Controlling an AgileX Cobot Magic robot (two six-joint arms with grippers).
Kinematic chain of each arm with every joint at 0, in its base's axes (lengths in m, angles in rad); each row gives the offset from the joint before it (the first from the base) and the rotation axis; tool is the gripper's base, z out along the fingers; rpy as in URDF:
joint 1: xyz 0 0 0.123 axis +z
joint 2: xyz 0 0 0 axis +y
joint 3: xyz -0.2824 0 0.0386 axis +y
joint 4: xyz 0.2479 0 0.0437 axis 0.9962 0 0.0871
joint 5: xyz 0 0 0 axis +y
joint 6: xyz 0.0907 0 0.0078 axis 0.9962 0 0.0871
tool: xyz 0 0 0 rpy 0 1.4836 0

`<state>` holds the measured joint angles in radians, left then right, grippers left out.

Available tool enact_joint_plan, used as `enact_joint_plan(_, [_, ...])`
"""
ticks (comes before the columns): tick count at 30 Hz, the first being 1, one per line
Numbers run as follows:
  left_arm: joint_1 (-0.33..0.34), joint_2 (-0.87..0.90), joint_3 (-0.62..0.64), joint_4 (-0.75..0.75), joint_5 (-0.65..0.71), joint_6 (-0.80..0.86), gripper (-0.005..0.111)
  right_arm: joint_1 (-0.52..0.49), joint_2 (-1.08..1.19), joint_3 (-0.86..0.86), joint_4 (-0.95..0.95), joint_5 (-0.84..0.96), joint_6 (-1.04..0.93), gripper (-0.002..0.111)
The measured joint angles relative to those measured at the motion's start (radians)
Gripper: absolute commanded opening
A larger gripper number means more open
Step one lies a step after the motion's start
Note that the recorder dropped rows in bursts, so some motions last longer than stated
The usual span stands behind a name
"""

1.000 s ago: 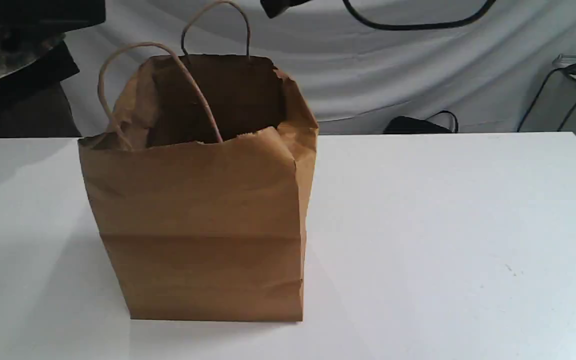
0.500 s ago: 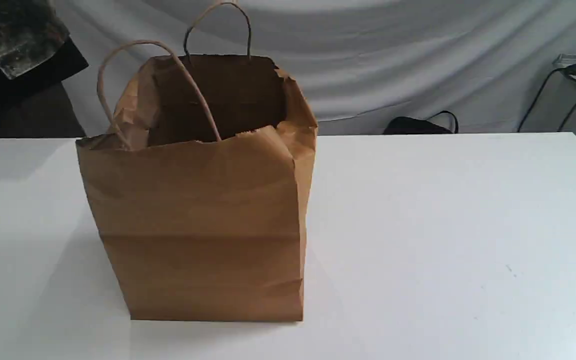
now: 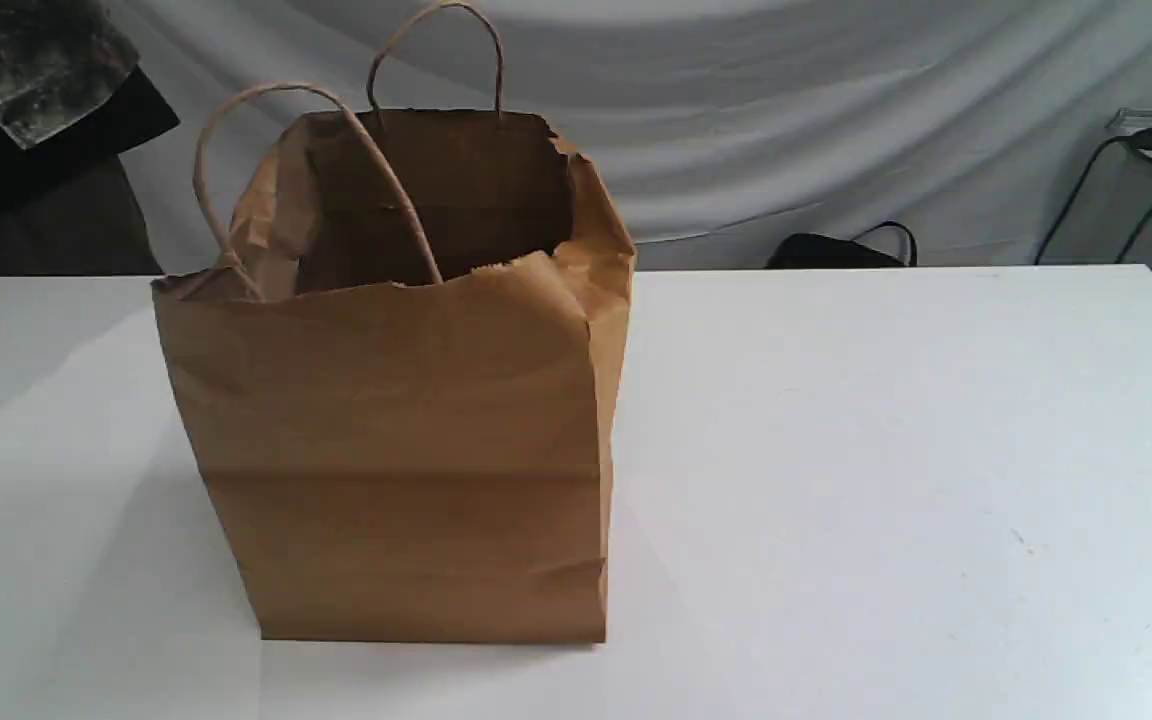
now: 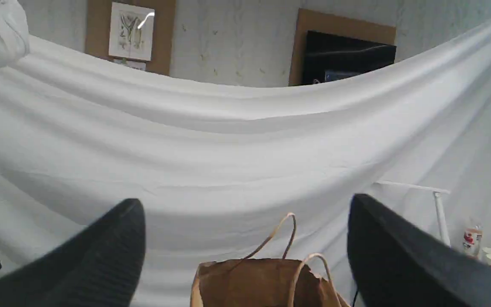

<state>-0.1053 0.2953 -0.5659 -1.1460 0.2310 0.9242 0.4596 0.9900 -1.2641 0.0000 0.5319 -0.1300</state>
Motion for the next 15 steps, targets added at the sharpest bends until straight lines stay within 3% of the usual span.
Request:
enact_joint_plan(6, [0.0,-0.2,0.093,-0.037,0.002,0.017,0.068,0.0,-0.345,0.394,0.0,-0.428,0.0,0.06])
enact_joint_plan(15, [0.0,-0.291,0.272,-0.214,0.067,0.112,0.068,0.0,-0.612,0.757,0.049,-0.557,0.024,0.06])
